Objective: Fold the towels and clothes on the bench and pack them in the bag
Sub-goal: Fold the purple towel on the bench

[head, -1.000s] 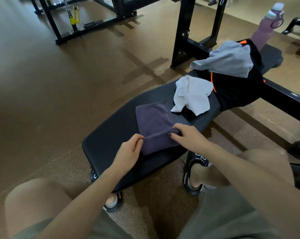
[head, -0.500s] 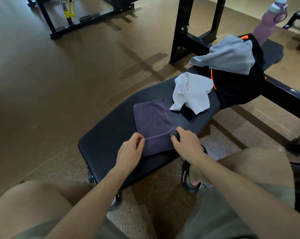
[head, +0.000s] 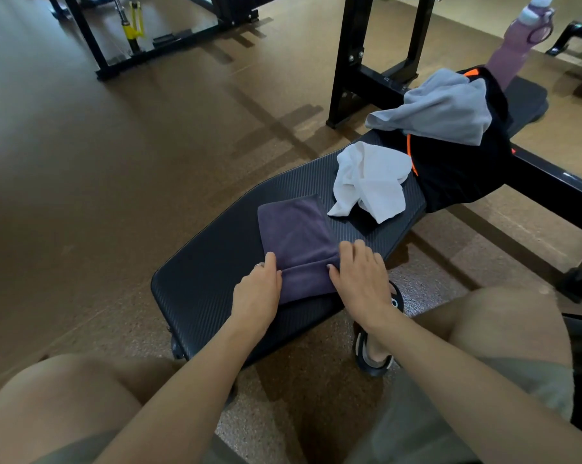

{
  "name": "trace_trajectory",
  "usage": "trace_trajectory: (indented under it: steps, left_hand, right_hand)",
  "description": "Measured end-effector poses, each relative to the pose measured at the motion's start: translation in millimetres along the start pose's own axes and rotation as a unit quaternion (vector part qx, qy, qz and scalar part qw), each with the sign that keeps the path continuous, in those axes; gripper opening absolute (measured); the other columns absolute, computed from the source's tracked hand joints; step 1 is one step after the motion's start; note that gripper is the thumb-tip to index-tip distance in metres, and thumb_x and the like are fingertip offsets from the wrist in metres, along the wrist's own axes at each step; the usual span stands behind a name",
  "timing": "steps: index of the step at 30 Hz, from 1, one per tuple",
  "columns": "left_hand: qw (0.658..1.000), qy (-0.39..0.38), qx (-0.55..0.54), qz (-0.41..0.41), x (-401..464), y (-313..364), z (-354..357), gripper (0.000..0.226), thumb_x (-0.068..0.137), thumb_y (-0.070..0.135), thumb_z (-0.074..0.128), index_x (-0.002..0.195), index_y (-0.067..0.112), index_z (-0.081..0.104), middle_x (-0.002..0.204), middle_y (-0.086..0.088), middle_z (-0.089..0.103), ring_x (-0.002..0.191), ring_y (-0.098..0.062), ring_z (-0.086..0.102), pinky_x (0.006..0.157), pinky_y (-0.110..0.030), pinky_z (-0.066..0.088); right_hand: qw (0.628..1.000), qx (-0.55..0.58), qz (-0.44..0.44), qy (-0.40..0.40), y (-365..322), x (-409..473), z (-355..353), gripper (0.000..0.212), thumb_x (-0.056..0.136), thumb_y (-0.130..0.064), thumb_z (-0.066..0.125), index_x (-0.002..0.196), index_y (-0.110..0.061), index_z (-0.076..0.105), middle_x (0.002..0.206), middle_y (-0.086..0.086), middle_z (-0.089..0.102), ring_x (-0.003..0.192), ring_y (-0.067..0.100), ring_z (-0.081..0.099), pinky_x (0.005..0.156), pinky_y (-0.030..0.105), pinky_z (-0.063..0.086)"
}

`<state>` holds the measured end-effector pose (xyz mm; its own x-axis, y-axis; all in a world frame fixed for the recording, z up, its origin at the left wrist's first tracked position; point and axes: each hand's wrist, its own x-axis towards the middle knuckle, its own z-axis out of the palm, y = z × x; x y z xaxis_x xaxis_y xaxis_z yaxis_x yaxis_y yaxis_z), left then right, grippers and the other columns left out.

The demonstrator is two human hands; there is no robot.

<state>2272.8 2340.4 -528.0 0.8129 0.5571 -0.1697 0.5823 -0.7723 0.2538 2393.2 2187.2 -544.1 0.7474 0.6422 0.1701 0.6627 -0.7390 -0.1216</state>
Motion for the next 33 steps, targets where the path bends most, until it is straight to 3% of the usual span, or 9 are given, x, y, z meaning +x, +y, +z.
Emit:
trace_trajectory:
  steps: [2,5,10,12,15,19,22,28,33]
  left_hand:
    - [0.995,0.02,0.09,0.03,0.6,2.1,-1.8,0.024,0.103,0.023,0.049,0.123,0.019,0.037,0.115,-0.007,0.056,0.085,-0.029,0.066,0.064,-0.039,0.049]
    - [0.971,0.05,0.172,0.157,1.3,0.8,-6.7,0.042,0.087,0.017,0.072,0.121,0.019,0.049,0.118,-0.007,0.056,0.095,-0.024,0.063,0.075,-0.034,0.048]
    - [0.939,0.029,0.175,0.296,-0.3,-13.9,-3.8,0.035,0.094,0.022,0.062,0.128,0.018,0.054,0.132,-0.006,0.054,0.111,-0.022,0.058,0.093,-0.035,0.047]
    - [0.948,0.039,0.129,0.287,-6.5,-16.2,-4.5,0.029,0.099,0.036,0.046,0.121,0.02,0.057,0.122,-0.001,0.058,0.105,-0.019,0.057,0.093,-0.034,0.048]
    - [0.953,0.037,0.124,0.275,-12.6,-15.8,-4.7,0.045,0.089,0.054,0.046,0.116,0.02,0.058,0.113,0.001,0.058,0.099,-0.018,0.056,0.089,-0.034,0.049]
    - [0.96,0.021,0.127,0.249,-7.1,-14.6,-6.7,0.039,0.086,0.039,0.056,0.119,0.02,0.054,0.117,0.0,0.056,0.101,-0.02,0.055,0.09,-0.033,0.047]
    - [0.973,0.042,0.049,0.222,-2.1,-16.0,-17.0,0.017,0.085,0.029,0.055,0.101,0.021,0.055,0.097,0.005,0.059,0.085,-0.016,0.057,0.077,-0.031,0.047]
    - [0.982,0.015,-0.184,0.049,13.5,-20.5,-32.7,0.005,0.095,0.022,0.052,0.095,0.027,0.055,0.083,0.01,0.06,0.076,-0.007,0.058,0.067,-0.032,0.051]
    - [0.964,-0.04,-0.257,-0.053,20.7,-21.7,-21.8,0.009,0.101,0.025,0.048,0.107,0.026,0.054,0.092,0.004,0.066,0.082,-0.012,0.064,0.074,-0.041,0.058]
  right_hand:
    - [0.991,-0.047,-0.124,0.03,4.3,0.5,-2.6,0.024,0.085,-0.014,0.064,0.104,-0.014,0.049,0.096,0.008,0.049,0.083,0.028,0.047,0.073,0.038,0.041]
    - [0.956,-0.053,-0.286,0.033,11.0,1.8,-11.7,0.015,0.085,-0.011,0.058,0.1,-0.012,0.057,0.101,0.01,0.057,0.094,0.03,0.051,0.089,0.042,0.044]
    - [0.943,-0.075,-0.314,-0.076,22.3,-1.6,-19.9,0.045,0.077,-0.031,0.05,0.114,-0.009,0.063,0.117,0.008,0.06,0.121,0.031,0.048,0.118,0.049,0.025]
    - [0.939,-0.096,-0.312,-0.113,24.5,-1.5,-21.5,0.058,0.071,-0.033,0.054,0.123,-0.008,0.059,0.125,0.009,0.056,0.126,0.032,0.045,0.119,0.05,0.022]
    - [0.949,-0.058,-0.288,-0.112,22.7,3.3,-19.7,0.052,0.068,-0.028,0.057,0.118,-0.014,0.058,0.118,0.003,0.055,0.118,0.027,0.048,0.118,0.046,0.026]
    - [0.969,0.06,-0.232,-0.063,20.0,13.2,-15.0,0.028,0.075,-0.026,0.047,0.099,-0.019,0.06,0.1,-0.004,0.059,0.099,0.019,0.054,0.108,0.037,0.037]
    - [0.975,0.162,-0.149,-0.043,20.3,20.3,-18.3,0.016,0.077,-0.026,0.044,0.088,-0.021,0.054,0.085,-0.007,0.058,0.083,0.015,0.051,0.095,0.036,0.042]
    - [0.954,0.283,-0.021,-0.096,18.7,39.5,-24.9,0.007,0.092,-0.028,0.052,0.098,-0.025,0.053,0.084,-0.01,0.056,0.076,0.013,0.054,0.066,0.032,0.04]
    - [0.943,0.292,0.031,-0.158,16.8,53.9,-11.9,0.014,0.101,-0.034,0.05,0.103,-0.021,0.049,0.083,-0.007,0.056,0.079,0.017,0.055,0.067,0.037,0.041]
